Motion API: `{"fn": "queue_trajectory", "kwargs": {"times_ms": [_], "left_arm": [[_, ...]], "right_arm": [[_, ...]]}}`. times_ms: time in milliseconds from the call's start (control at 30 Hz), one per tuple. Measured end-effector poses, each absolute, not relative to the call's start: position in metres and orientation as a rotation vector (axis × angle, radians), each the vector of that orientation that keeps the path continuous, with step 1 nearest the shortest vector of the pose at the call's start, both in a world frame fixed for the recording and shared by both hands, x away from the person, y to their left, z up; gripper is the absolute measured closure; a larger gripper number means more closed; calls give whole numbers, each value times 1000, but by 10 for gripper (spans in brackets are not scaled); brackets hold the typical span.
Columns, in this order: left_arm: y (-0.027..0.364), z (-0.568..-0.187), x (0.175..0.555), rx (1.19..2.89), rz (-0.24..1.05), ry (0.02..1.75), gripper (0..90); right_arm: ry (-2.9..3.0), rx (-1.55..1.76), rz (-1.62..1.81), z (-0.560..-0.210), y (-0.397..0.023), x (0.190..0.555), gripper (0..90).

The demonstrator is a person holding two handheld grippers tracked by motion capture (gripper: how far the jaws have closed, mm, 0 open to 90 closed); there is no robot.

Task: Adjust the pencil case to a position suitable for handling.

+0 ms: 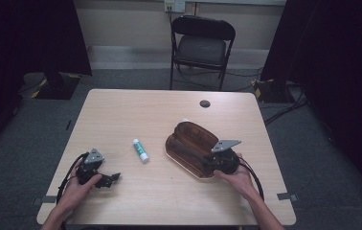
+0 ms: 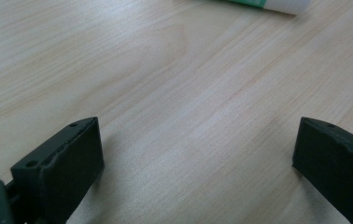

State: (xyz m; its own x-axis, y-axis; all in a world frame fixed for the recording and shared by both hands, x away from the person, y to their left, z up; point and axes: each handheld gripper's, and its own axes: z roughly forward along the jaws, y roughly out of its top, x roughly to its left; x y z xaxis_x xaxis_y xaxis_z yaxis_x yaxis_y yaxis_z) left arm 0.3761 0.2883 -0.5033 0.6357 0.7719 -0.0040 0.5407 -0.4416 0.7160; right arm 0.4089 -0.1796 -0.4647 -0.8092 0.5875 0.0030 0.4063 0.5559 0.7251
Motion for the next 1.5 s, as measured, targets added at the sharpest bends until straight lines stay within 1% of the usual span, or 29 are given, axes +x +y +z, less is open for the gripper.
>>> {"fn": "queue_trajectory", "kwargs": {"times_ms": [67,233,267,333,367,400,533,633,667,867,967,1067,1100,1233,1367,1400,1500], "left_arm": [[288,-503,376,2155,425,1019,12],[288,-503,376,2155,425,1019,12],[288,-503,376,2155,425,1019,12],[288,-503,376,2155,425,1019,12],[288,-503,376,2155,425,1019,12],[288,-503,376,2155,425,1019,12],[288,-503,376,2155,425,1019,12],[288,-503,376,2155,425,1020,12],[288,-503,376,2155,425,1019,12],[288,-503,376,2155,425,1019,12],[288,-503,376,2155,424,1019,12],[288,-503,376,2156,425,1019,12],[288,-503,376,2155,425,1019,12],[288,-503,376,2155,426,1019,12],[288,-503,376,2155,426,1019,12],[288,-503,376,2155,426,1019,12],[288,-503,376,2155,426,1019,12]], "right_arm": [[2564,830,1089,-464,-181,405,697],[2536,850,1095,-460,-174,403,588],[2527,852,1099,-458,-171,404,590],[2489,856,1099,-454,-163,405,565],[2489,856,1099,-454,-163,405,565],[2479,852,1144,-450,-157,406,589],[2470,844,1161,-446,-141,408,597],[2464,835,1154,-446,-132,411,594],[2455,829,1131,-447,-124,416,576],[2449,869,1091,-456,-106,435,571],[2457,902,1023,-461,-99,438,565],[2479,869,1000,-460,-94,435,563],[2482,867,994,-461,-94,437,578],[2494,858,1011,-461,-98,439,706],[2537,808,1027,-461,-100,436,789],[2548,786,1036,-460,-101,436,807],[2572,759,1050,-459,-102,433,823]]}}
